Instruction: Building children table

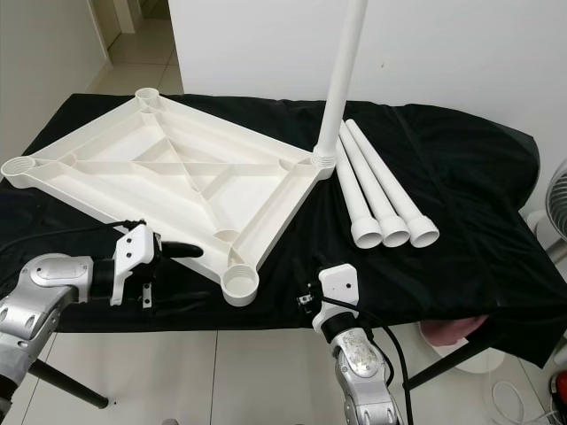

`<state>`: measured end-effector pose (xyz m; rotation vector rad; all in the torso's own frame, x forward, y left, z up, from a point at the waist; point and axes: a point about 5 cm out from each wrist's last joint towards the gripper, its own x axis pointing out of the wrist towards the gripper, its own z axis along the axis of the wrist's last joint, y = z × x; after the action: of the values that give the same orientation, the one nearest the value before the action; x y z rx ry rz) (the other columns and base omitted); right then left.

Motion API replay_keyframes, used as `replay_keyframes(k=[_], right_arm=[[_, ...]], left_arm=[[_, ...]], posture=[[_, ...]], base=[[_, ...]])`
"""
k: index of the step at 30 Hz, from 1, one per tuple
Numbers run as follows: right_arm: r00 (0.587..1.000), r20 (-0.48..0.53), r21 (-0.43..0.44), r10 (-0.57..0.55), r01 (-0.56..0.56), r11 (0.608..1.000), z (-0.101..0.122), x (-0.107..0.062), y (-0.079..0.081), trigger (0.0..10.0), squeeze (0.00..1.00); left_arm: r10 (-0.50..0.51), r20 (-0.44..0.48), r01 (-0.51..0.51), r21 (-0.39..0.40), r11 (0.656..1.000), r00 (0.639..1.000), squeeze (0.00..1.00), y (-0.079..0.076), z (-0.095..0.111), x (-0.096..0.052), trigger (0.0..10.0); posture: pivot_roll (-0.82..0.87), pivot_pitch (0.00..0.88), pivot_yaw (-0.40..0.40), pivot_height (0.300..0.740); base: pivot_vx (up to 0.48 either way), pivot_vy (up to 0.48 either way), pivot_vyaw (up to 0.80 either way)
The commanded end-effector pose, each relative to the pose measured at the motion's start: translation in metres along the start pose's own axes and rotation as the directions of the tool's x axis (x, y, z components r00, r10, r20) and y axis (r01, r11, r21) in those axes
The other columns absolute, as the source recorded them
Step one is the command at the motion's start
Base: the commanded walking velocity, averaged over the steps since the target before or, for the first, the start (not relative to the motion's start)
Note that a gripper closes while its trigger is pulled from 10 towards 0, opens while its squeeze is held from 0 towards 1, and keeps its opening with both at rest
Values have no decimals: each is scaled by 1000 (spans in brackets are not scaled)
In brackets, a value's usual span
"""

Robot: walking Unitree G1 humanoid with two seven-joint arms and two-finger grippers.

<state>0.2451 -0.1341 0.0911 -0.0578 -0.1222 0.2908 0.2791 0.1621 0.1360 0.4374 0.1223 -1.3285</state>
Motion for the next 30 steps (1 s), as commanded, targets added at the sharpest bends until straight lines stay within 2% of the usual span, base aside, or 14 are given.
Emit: replay_keyframes(k=[1,6,9,16,19,20,24,25,30], right_arm=[[1000,-19,-1,7,-7,1000,-3,0,1,10000,0],[1000,-12,-3,9,-9,1000,-1,1,0,10000,0],[1000,-12,-4,8,-8,1000,-1,1,0,10000,0],[1000,-12,-6,3,-3,1000,0,0,-1,10000,0],[1000,-12,-7,2,-2,1000,0,0,-1,10000,0],[1000,-13,-7,0,0,1000,0,0,-2,10000,0],[1000,-13,-7,0,0,1000,0,0,-2,10000,0],[1000,-13,-6,-2,2,1000,0,-1,-2,10000,0],[1000,-15,-5,-9,9,1000,-1,-3,-1,10000,0]], left_arm=[[10,-48,-8,29,1000,999,0,4,-4,2,10000],[139,-88,-135,47,990,986,0,22,-7,10,10000],[175,-94,-171,52,984,980,0,29,-7,11,10000],[191,-119,-185,66,981,974,0,41,-7,9,10000],[195,-156,-186,76,980,968,0,46,-11,7,10000],[202,-200,-189,83,979,959,0,48,-17,6,10000],[202,-200,-189,83,979,959,0,48,-17,6,10000],[219,-235,-207,74,976,947,0,51,-22,6,10000],[240,-293,-233,61,971,926,0,54,-31,7,10000]], posture=[[-58,0,-26,740],[-66,0,-26,740],[-66,0,-26,740],[-79,0,-21,740],[-80,0,-20,740],[-83,0,-17,740],[-83,0,-17,740],[-83,0,-17,740],[-96,0,-4,740]], base=[[0,0,0],[0,0,0],[0,0,0],[0,0,0],[0,0,0],[0,0,0],[0,0,0],[0,0,0],[0,0,0]])
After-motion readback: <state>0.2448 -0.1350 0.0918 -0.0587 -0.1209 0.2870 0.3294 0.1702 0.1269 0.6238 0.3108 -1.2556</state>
